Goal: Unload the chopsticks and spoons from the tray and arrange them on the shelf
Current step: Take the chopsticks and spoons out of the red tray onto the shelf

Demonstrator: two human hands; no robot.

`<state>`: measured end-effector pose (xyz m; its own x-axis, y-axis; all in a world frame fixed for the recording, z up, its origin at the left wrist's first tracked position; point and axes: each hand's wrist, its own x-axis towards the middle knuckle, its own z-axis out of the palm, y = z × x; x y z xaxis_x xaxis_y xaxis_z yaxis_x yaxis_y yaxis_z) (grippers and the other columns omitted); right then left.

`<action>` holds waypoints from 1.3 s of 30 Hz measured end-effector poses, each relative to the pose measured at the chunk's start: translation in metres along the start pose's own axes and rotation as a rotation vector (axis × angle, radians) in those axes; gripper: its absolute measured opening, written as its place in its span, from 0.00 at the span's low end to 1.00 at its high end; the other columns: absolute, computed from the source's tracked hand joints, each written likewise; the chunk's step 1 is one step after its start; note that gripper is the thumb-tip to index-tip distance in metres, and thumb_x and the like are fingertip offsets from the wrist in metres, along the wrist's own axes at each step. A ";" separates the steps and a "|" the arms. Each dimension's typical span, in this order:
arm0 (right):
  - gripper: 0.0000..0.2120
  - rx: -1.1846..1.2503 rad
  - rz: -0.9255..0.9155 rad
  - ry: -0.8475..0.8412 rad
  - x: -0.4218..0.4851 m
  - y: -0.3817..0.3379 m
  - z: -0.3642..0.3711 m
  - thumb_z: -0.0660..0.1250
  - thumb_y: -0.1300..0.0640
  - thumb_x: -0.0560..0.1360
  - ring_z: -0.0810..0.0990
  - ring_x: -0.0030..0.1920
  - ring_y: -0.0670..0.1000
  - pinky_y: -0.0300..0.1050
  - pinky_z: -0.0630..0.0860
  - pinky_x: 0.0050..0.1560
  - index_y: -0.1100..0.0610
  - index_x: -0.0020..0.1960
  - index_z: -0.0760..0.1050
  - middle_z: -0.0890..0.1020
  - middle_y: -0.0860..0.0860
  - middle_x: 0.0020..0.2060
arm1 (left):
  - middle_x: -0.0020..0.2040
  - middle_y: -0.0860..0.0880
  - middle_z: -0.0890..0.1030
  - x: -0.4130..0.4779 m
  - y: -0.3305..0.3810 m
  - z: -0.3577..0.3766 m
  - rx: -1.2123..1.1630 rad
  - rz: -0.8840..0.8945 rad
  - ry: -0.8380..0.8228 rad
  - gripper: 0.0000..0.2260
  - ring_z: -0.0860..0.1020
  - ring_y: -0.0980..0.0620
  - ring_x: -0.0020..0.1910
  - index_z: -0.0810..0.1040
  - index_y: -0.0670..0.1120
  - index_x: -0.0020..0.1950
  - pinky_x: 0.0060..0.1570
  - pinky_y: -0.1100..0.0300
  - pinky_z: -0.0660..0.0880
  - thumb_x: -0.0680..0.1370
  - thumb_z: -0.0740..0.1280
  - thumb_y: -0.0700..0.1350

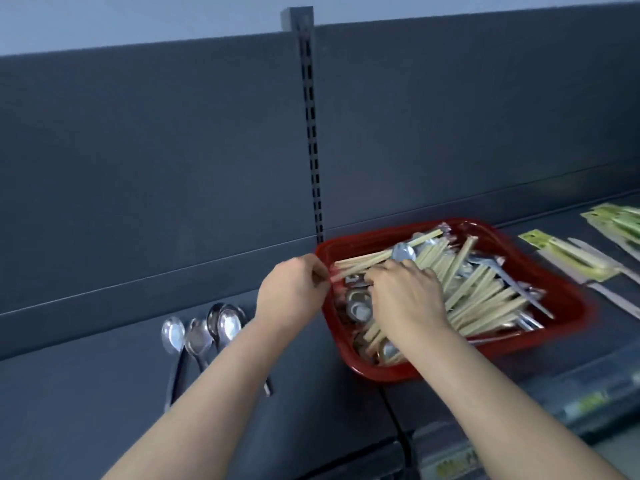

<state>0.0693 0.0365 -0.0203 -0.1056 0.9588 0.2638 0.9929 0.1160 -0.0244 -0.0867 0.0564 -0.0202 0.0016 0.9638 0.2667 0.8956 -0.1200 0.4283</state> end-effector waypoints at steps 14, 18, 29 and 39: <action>0.17 -0.027 0.330 -0.199 0.010 0.180 0.003 0.57 0.69 0.76 0.78 0.56 0.58 0.46 0.69 0.43 0.56 0.59 0.75 0.80 0.55 0.55 | 0.52 0.51 0.82 0.036 0.115 0.079 0.112 -0.019 -0.146 0.10 0.79 0.48 0.54 0.79 0.51 0.54 0.49 0.57 0.75 0.74 0.64 0.46; 0.15 0.039 0.308 -0.146 0.017 0.191 0.004 0.58 0.70 0.74 0.79 0.52 0.59 0.45 0.69 0.41 0.54 0.51 0.76 0.81 0.54 0.50 | 0.53 0.47 0.82 0.045 0.116 0.082 0.141 -0.172 -0.094 0.11 0.79 0.43 0.54 0.77 0.48 0.54 0.49 0.55 0.75 0.76 0.61 0.50; 0.13 0.353 0.152 -0.063 0.024 0.175 0.011 0.66 0.56 0.75 0.81 0.53 0.53 0.43 0.76 0.48 0.44 0.57 0.78 0.83 0.45 0.51 | 0.42 0.48 0.84 0.071 0.119 0.094 0.093 -0.348 -0.220 0.13 0.82 0.46 0.43 0.82 0.46 0.43 0.39 0.59 0.75 0.72 0.67 0.55; 0.10 0.330 0.120 0.016 0.020 0.153 0.009 0.66 0.56 0.76 0.80 0.51 0.51 0.43 0.77 0.45 0.45 0.55 0.79 0.80 0.44 0.53 | 0.49 0.43 0.81 0.062 0.114 0.078 -0.194 -0.363 0.167 0.11 0.78 0.41 0.51 0.75 0.41 0.50 0.46 0.55 0.70 0.80 0.58 0.48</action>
<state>0.2183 0.0759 -0.0273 0.0147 0.9668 0.2551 0.9269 0.0825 -0.3662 0.0505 0.1214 -0.0217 -0.3839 0.9018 0.1984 0.7249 0.1613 0.6697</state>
